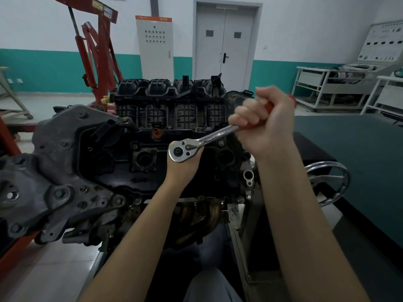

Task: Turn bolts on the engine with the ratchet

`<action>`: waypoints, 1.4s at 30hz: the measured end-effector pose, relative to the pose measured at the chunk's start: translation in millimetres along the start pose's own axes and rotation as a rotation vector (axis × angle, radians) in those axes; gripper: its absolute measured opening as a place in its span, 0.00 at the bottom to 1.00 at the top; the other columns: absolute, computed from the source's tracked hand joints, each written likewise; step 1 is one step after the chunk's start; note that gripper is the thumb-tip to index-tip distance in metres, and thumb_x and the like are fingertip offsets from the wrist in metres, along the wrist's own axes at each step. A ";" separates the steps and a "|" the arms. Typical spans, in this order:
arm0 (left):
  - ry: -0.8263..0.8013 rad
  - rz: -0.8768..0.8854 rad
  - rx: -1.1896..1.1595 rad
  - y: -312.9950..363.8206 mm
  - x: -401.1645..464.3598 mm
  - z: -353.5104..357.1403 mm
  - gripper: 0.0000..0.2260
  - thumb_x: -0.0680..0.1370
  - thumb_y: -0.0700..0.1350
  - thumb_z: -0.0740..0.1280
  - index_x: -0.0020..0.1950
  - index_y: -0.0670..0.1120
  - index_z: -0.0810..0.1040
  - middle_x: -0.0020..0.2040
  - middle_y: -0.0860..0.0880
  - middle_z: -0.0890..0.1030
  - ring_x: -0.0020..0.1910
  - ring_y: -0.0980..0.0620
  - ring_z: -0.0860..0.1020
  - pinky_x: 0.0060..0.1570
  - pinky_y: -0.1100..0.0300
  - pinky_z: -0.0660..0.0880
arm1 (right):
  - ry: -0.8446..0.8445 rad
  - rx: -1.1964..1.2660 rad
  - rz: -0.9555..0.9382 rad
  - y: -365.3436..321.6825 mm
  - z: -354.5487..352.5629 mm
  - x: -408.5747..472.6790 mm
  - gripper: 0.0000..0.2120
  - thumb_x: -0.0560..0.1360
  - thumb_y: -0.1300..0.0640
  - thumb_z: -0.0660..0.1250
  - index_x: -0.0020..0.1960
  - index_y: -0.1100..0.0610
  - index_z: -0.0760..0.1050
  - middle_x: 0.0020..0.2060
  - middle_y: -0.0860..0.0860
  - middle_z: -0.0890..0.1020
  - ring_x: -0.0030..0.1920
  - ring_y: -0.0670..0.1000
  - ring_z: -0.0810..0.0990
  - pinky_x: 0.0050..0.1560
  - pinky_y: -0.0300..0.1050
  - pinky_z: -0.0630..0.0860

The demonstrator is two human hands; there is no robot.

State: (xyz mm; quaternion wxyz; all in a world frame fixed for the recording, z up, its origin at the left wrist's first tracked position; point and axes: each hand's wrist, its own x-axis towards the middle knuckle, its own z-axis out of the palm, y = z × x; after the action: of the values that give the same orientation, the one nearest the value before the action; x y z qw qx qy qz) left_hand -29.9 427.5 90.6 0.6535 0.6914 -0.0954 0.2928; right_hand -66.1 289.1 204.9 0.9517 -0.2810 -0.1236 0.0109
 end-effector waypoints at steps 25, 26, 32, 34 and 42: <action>0.011 -0.211 0.091 7.7 0.5 -7.6 0.18 0.76 0.37 0.65 0.29 0.48 0.63 0.22 0.58 0.66 0.24 0.59 0.64 0.25 0.67 0.63 | -0.007 0.010 -0.006 7.4 2.3 -11.2 0.19 0.75 0.64 0.56 0.27 0.54 0.59 0.19 0.47 0.59 0.20 0.47 0.58 0.24 0.38 0.62; 0.011 -0.214 0.091 9.2 0.0 -8.3 0.18 0.76 0.38 0.65 0.29 0.47 0.63 0.23 0.57 0.66 0.24 0.58 0.65 0.26 0.66 0.64 | -0.004 0.013 -0.011 7.1 2.3 -14.5 0.18 0.75 0.64 0.56 0.27 0.54 0.59 0.19 0.47 0.60 0.21 0.47 0.58 0.24 0.38 0.62; 0.035 -0.119 0.061 27.0 -6.3 -8.2 0.20 0.76 0.36 0.66 0.27 0.48 0.62 0.20 0.58 0.65 0.20 0.60 0.63 0.23 0.70 0.62 | -0.060 0.034 -0.051 -4.0 11.1 -32.2 0.18 0.75 0.63 0.57 0.27 0.54 0.61 0.20 0.47 0.60 0.21 0.47 0.59 0.25 0.38 0.64; 0.062 -0.082 0.035 36.3 -8.0 -6.8 0.21 0.76 0.35 0.65 0.26 0.48 0.62 0.20 0.59 0.65 0.21 0.60 0.63 0.24 0.71 0.62 | -0.075 0.060 -0.051 -9.4 14.2 -37.9 0.20 0.75 0.63 0.56 0.25 0.54 0.62 0.20 0.47 0.60 0.21 0.47 0.59 0.25 0.38 0.64; -0.036 -0.086 -0.134 65.1 -13.5 26.8 0.27 0.76 0.35 0.64 0.18 0.53 0.64 0.21 0.58 0.65 0.21 0.60 0.63 0.28 0.67 0.64 | -0.120 0.087 -0.128 -43.4 17.8 -55.3 0.19 0.75 0.62 0.57 0.26 0.54 0.62 0.20 0.47 0.60 0.22 0.46 0.59 0.26 0.38 0.63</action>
State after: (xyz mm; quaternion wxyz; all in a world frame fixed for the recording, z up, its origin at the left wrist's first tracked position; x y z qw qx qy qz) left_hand -66.8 390.1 139.4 0.7087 0.6547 -0.0968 0.2446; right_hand -126.1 257.1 230.0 0.9525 -0.2298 -0.1976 -0.0279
